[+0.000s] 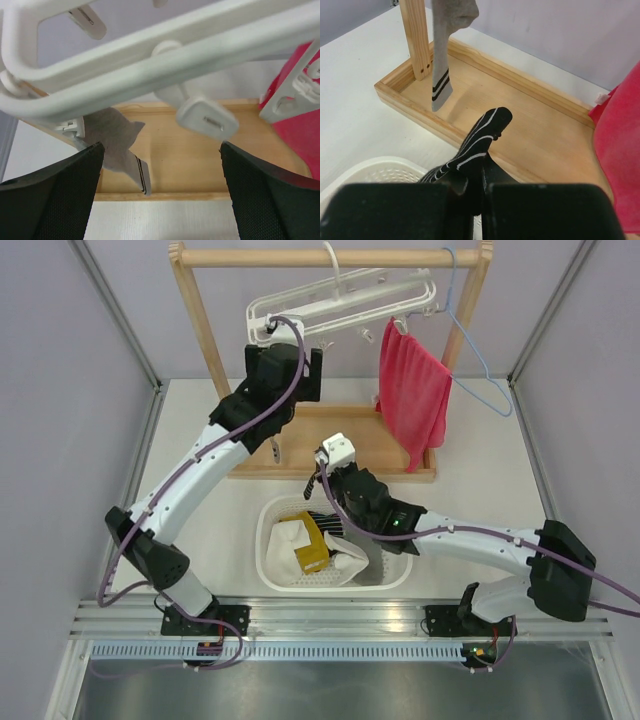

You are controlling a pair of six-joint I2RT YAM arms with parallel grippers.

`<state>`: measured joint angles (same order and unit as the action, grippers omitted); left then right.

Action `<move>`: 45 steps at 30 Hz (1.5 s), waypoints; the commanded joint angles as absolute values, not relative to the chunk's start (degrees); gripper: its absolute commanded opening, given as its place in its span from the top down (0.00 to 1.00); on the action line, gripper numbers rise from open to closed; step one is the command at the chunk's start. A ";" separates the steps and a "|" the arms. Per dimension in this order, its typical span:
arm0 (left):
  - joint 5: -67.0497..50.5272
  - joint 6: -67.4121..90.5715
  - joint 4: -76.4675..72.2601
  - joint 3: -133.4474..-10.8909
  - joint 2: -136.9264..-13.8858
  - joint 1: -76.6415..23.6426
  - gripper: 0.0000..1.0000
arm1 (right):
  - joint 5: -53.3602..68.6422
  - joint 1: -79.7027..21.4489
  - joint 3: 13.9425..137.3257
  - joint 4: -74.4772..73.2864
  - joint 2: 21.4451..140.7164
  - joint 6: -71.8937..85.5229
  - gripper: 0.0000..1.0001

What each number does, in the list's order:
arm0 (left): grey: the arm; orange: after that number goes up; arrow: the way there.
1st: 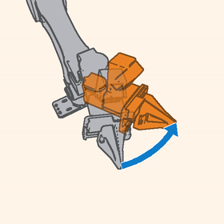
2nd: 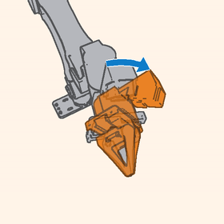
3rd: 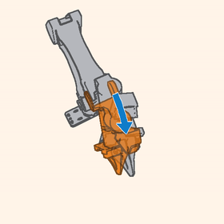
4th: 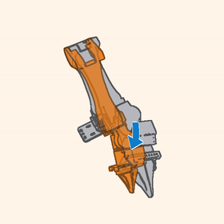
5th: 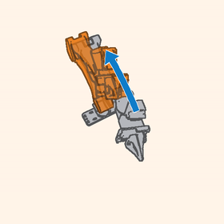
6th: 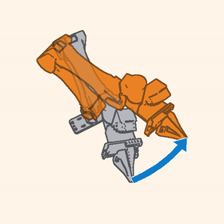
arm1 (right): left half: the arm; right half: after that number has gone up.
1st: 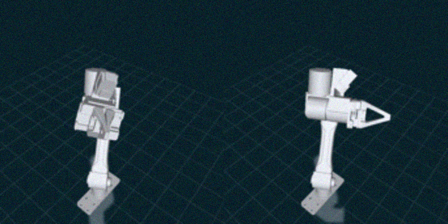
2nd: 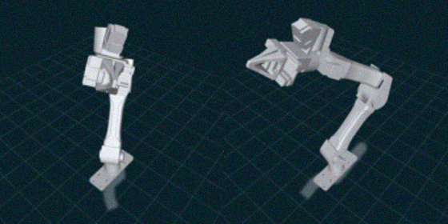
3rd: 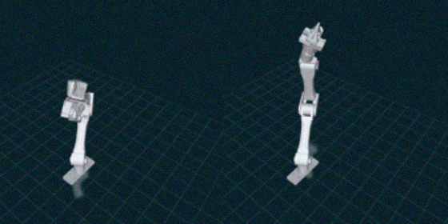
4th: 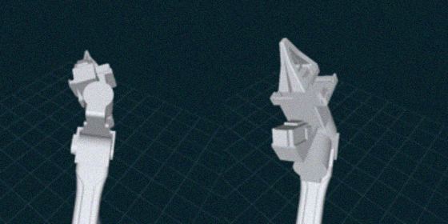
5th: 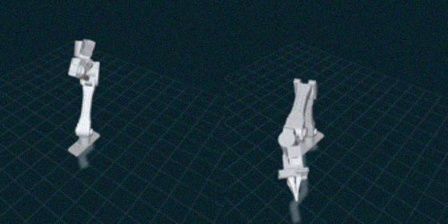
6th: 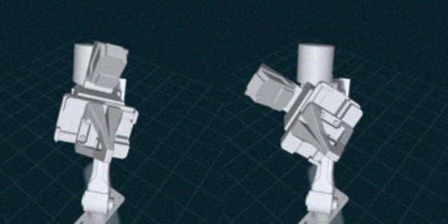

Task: Remove the socks clipped to the hanger

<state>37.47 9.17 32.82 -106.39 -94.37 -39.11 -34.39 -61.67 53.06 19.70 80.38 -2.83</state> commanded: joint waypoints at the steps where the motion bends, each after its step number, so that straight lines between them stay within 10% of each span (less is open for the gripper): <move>1: 30.34 12.65 31.38 -100.75 -85.97 -39.29 0.00 | -35.42 -61.96 50.99 16.80 74.98 -0.79 0.99; 34: 7.04 13.01 19.69 -66.62 -56.51 -24.35 0.00 | -27.16 -63.46 27.42 -15.38 44.29 28.30 0.95; 37: 6.42 13.71 19.60 -66.53 -56.95 -22.77 0.00 | -27.86 -63.54 27.60 -15.29 45.61 29.18 0.55; 39: 6.85 13.71 19.69 -66.27 -56.95 -22.15 0.00 | -28.30 -63.46 27.77 -15.29 46.67 29.97 0.02; 45: 5.80 14.33 19.60 -66.09 -57.74 -20.39 0.00 | -29.18 -63.46 29.00 -15.38 45.97 29.88 0.02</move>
<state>7.75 12.16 22.06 -66.15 -57.36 -21.23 -27.51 -63.18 27.44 -15.59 46.98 28.95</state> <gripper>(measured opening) 0.995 0.979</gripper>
